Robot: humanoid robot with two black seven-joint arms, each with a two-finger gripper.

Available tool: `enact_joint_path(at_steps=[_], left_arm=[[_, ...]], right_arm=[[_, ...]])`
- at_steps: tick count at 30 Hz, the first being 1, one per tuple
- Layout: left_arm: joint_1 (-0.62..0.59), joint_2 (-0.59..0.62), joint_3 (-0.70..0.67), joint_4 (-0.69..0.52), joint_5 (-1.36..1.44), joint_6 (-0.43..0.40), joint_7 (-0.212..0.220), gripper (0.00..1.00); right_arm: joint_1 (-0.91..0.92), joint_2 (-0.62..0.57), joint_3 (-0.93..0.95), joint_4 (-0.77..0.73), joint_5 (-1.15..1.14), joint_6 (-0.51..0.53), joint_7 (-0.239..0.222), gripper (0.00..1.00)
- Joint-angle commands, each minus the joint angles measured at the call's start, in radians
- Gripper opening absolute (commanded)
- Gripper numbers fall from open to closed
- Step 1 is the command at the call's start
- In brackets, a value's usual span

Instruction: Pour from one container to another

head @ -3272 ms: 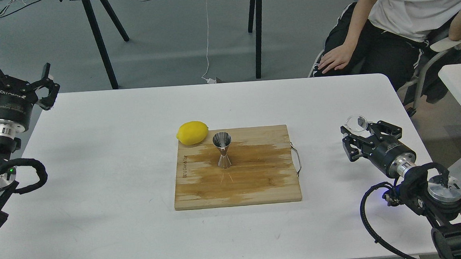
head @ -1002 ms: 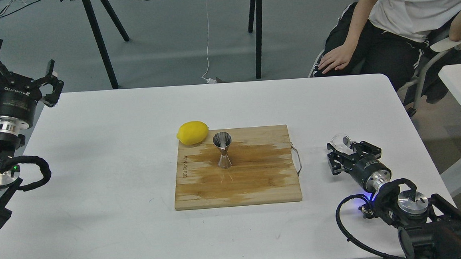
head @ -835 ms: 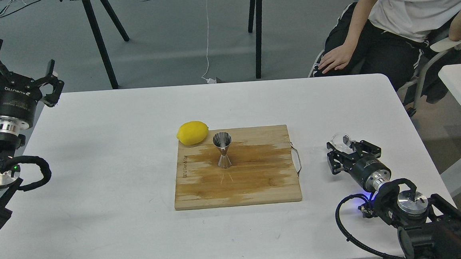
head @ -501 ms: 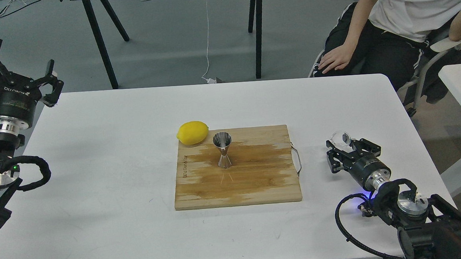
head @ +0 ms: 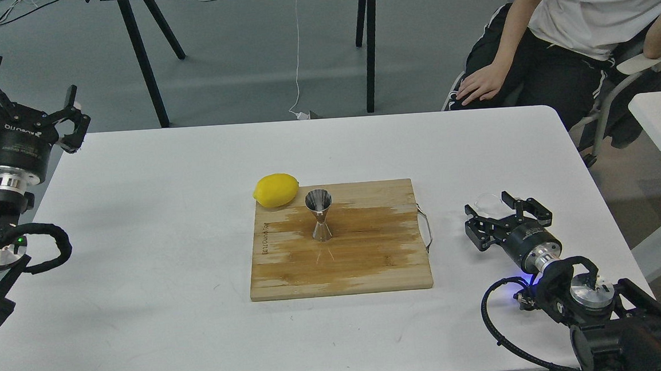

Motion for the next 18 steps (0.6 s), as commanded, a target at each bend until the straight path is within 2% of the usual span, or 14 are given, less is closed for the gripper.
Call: enact_joint_path(at_steps=[1,8,15,18], left_arm=[[0.001,0.002,0.0,0.0,0.0,0.0,0.0,1.0],[0.001,0.002,-0.002,0.0,0.0,0.0,0.0,1.0],[-0.004,0.004,-0.011,0.002,0.0,0.0,0.006,1.0],[-0.004,0.002,-0.011,0.002,0.0,0.0,0.008,1.0]], right_arm=[[-0.012,-0.008,0.015,0.056,0.001,0.022,-0.002,0.98],[-0.008,-0.095,0.001,0.246,-0.002,0.079,-0.002,0.99],[0.176,-0.155,0.001,0.225,-0.014,0.108,0.005,0.99],[0.25,-0.155,0.009,0.192,-0.014,0.111,0.053,1.0]])
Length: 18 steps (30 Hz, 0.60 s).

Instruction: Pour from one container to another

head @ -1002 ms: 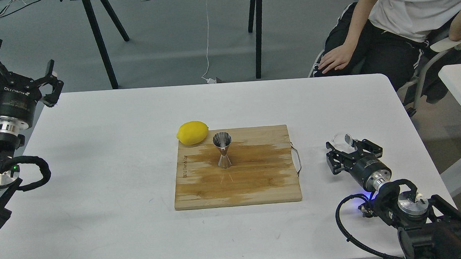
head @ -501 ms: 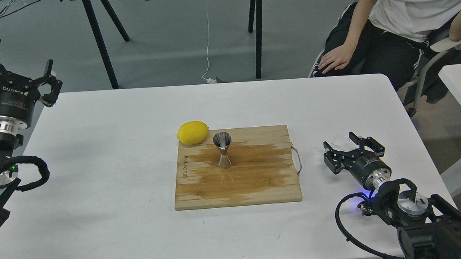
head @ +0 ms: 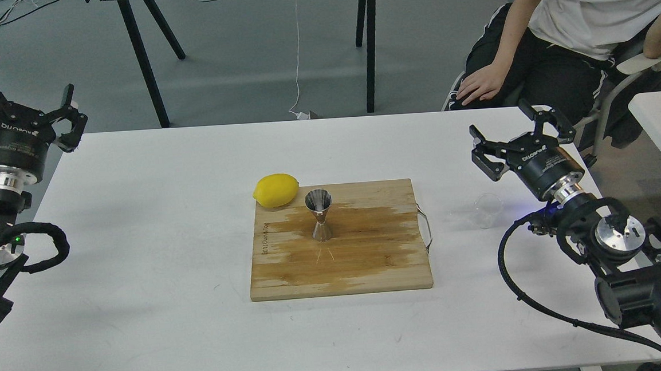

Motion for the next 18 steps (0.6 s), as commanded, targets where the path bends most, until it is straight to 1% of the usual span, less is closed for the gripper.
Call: enact_joint_path(at_steps=[1,3,6,8,12,18], left_arm=[[0.001,-0.001,0.001,0.001,0.0,0.0,0.002,1.0],[0.001,-0.001,0.003,0.001,0.0,0.0,0.002,1.0],[0.001,-0.001,0.003,0.001,0.0,0.0,0.003,1.0],[0.001,0.001,0.001,0.001,0.0,0.0,0.003,1.0],[0.001,-0.001,0.009,0.001,0.0,0.0,0.005,1.0],[0.001,-0.004,0.009,0.001,0.0,0.0,0.005,1.0]], right_arm=[[0.09,-0.005,-0.002,-0.035,-0.002,0.006,0.075,1.0],[0.122,-0.019,-0.007,-0.047,-0.011,0.019,0.142,1.0],[0.144,-0.026,-0.008,-0.061,-0.054,0.033,0.205,1.0],[0.153,-0.019,-0.01,-0.066,-0.072,0.033,0.239,1.0],[0.156,-0.006,-0.011,-0.064,-0.072,0.033,0.27,1.0],[0.158,-0.011,-0.01,-0.066,-0.072,0.033,0.27,1.0]])
